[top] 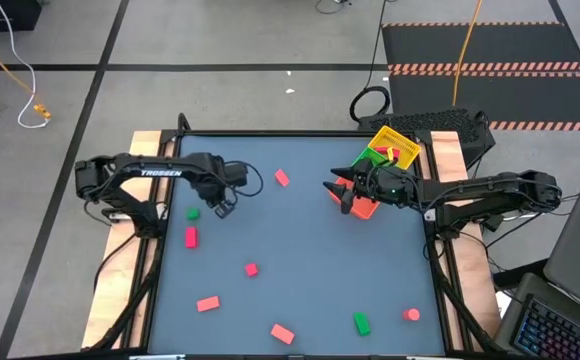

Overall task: Sort & place blocks by color
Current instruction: Put the green block into the green bin

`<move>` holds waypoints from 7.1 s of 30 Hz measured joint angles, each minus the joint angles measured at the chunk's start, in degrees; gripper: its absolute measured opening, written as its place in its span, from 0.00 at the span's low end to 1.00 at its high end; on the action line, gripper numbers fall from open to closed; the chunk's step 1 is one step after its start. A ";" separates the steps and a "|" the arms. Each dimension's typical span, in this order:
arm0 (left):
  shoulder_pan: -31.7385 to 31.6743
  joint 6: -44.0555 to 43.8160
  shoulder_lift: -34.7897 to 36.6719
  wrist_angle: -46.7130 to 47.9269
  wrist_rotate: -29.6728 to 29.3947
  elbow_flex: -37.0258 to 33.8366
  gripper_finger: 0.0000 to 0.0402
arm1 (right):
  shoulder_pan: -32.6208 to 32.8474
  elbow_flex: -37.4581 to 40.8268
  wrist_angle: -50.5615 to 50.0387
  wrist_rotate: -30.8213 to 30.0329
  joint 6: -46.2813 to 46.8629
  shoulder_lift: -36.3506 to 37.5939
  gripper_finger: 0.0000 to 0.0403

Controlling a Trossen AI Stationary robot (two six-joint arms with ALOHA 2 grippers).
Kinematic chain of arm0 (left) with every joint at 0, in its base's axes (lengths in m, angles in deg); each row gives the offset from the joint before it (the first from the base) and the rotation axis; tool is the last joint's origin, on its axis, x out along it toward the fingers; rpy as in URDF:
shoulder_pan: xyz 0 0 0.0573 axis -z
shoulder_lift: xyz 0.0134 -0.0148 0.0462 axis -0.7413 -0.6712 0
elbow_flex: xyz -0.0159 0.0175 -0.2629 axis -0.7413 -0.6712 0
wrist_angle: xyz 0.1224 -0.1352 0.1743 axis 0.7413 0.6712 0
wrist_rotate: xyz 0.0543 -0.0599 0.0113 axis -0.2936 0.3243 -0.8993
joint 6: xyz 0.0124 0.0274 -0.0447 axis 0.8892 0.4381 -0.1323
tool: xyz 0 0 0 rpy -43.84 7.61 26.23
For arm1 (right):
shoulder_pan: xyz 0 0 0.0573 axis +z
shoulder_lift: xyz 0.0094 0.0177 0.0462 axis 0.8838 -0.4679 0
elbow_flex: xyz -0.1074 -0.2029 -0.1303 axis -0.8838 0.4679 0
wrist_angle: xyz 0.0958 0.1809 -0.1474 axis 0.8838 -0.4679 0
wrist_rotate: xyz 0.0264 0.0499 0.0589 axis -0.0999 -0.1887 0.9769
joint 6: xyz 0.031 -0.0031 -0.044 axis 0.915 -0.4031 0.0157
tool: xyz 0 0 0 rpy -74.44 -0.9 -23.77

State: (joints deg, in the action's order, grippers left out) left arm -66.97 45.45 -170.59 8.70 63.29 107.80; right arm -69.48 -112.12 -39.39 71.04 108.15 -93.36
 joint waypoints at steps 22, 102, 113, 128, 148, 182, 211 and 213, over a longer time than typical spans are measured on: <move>8.19 -7.19 12.81 8.03 -2.92 -9.22 0.76 | 0.00 0.04 4.33 0.04 -2.51 0.00 0.63; 8.95 -13.63 9.94 -17.25 2.57 -14.52 0.38 | -0.02 0.04 5.50 -0.08 -2.60 0.00 0.63; 9.16 -11.01 9.94 -16.92 3.01 -12.80 0.78 | -0.02 0.04 5.14 -0.02 -2.60 0.00 0.63; 10.02 -0.91 9.94 -22.69 -0.01 -12.83 0.78 | -0.02 0.03 5.12 0.02 -2.60 0.00 0.63; 10.61 15.89 9.99 -25.73 -3.14 -16.96 0.62 | -0.02 0.04 4.99 0.04 -2.80 0.00 0.63; 6.87 36.27 10.23 -33.84 0.81 -23.04 0.44 | 0.00 0.04 4.23 0.07 -3.04 0.02 0.63; 6.79 23.31 9.97 -36.56 1.86 -22.46 0.23 | 0.00 0.04 4.23 -0.02 -3.06 0.02 0.63; 6.79 21.93 9.94 -36.90 1.87 -22.40 0.21 | 0.00 0.04 4.24 -0.03 -3.06 0.02 0.63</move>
State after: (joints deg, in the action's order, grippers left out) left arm -60.18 67.39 -160.65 -28.20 65.16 85.40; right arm -69.48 -112.07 -35.15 71.01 105.09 -93.34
